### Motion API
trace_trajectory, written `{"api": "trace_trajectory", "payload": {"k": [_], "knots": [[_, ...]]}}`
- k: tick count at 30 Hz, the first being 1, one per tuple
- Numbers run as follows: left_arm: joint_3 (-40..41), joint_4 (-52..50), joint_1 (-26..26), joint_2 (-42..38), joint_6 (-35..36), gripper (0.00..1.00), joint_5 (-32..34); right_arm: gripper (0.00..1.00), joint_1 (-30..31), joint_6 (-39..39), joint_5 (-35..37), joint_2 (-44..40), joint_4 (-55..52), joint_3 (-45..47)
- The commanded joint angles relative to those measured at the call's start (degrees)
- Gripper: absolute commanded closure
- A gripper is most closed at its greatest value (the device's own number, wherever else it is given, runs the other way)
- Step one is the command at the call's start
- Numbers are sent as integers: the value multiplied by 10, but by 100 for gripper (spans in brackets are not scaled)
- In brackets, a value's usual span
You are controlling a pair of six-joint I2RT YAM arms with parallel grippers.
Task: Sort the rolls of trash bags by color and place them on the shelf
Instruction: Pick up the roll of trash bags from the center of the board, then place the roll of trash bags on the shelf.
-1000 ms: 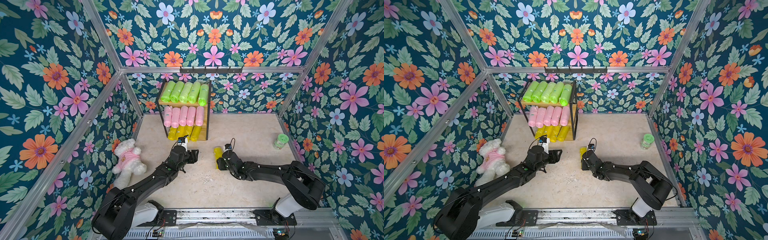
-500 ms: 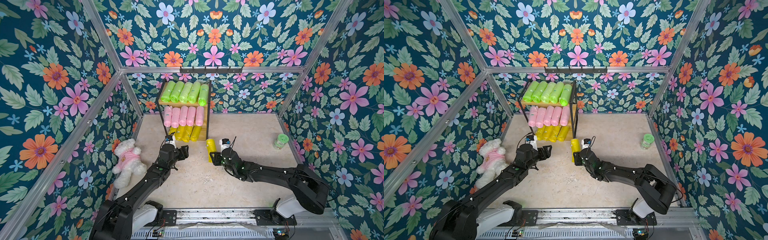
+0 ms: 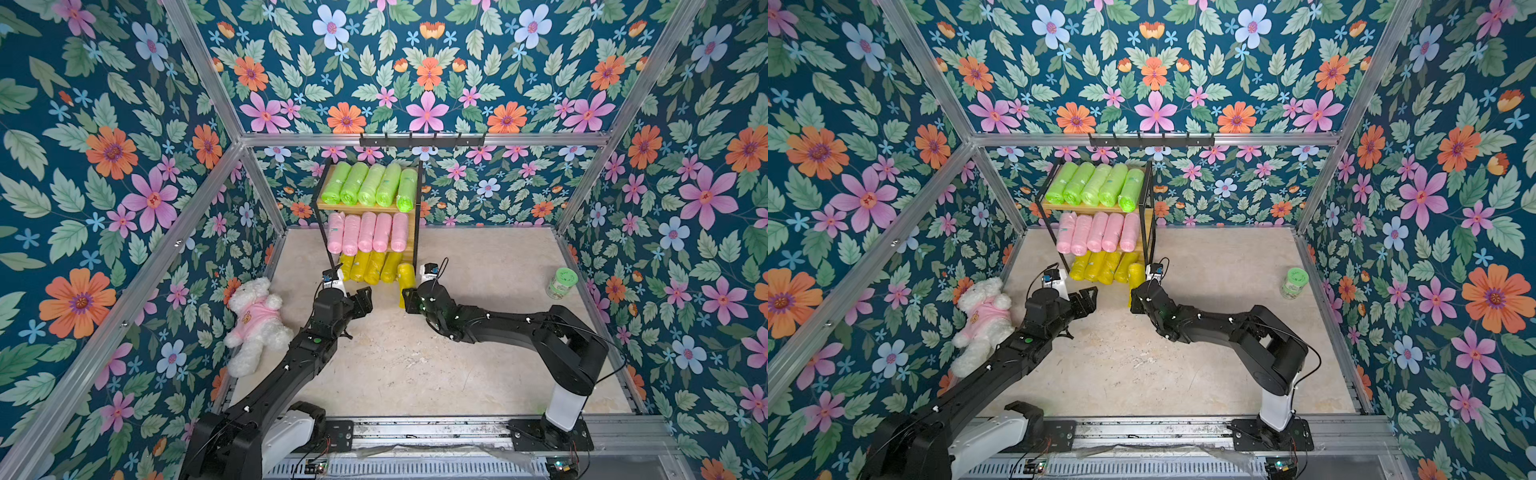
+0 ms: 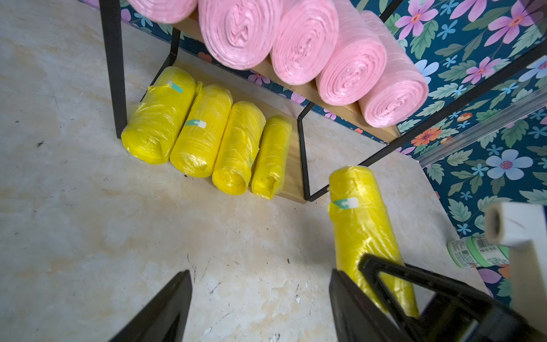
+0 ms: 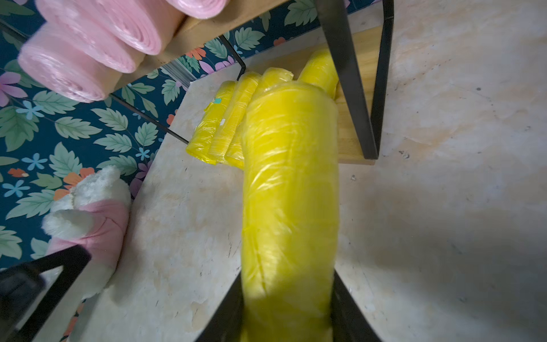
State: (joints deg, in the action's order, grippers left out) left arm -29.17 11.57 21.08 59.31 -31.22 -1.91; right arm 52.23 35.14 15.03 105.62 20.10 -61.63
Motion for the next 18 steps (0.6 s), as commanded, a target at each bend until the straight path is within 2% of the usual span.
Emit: {"api": "trace_trajectory", "payload": {"k": [1, 15, 18], "knots": [[0, 6, -1, -4, -3, 22, -9, 61, 1, 23, 33, 27, -4, -28], [-2, 11, 0, -4, -13, 21, -20, 61, -8, 57, 110, 148, -105, -174], [1, 14, 0, -8, -16, 22, -22, 60, -10, 46, 113, 162, -96, -188]]}}
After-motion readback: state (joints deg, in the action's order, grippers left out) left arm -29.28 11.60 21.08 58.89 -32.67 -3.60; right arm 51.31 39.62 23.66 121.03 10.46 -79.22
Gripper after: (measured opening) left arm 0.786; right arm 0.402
